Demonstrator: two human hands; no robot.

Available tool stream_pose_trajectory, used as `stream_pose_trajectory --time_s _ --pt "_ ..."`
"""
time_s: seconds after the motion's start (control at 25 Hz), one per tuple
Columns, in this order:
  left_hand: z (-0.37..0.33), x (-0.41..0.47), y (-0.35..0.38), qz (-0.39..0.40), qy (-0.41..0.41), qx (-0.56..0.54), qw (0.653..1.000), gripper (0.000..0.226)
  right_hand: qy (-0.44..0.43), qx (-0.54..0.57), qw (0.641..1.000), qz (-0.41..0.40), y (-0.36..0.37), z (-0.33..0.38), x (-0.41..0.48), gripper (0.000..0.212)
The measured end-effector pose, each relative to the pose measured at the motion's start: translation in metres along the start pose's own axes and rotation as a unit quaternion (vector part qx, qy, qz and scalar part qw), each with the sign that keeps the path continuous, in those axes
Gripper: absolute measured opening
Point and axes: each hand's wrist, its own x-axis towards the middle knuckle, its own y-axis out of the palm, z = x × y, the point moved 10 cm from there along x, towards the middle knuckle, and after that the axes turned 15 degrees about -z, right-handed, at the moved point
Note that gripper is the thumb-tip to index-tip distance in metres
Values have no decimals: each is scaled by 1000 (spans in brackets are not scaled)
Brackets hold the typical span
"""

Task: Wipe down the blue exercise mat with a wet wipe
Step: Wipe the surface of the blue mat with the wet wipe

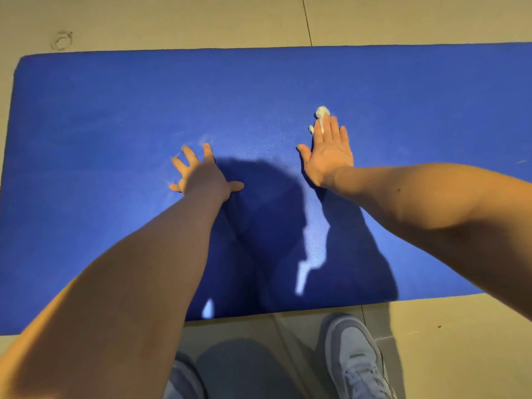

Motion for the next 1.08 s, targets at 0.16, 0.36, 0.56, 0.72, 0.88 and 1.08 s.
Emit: stream_pose_trajectory --time_s 0.16,0.36,0.56,0.72,0.88,1.08 --pt "2 5 5 14 -2 10 1000 123 -40 169 984 -49 -12 91 -17 61" --pt "-14 30 -25 -75 26 25 997 81 -256 138 957 -15 -12 154 -34 50" --pt "-17 52 -24 -10 -14 26 1000 125 -130 79 988 -12 1 45 13 70" --pt "-12 57 -22 14 0 24 1000 131 25 74 996 -49 4 34 30 65" --pt "-13 66 -17 6 7 18 1000 130 -61 115 987 -91 -10 107 21 51" --pt "-13 74 -16 3 8 19 1000 127 -244 118 962 -47 -10 147 11 47"
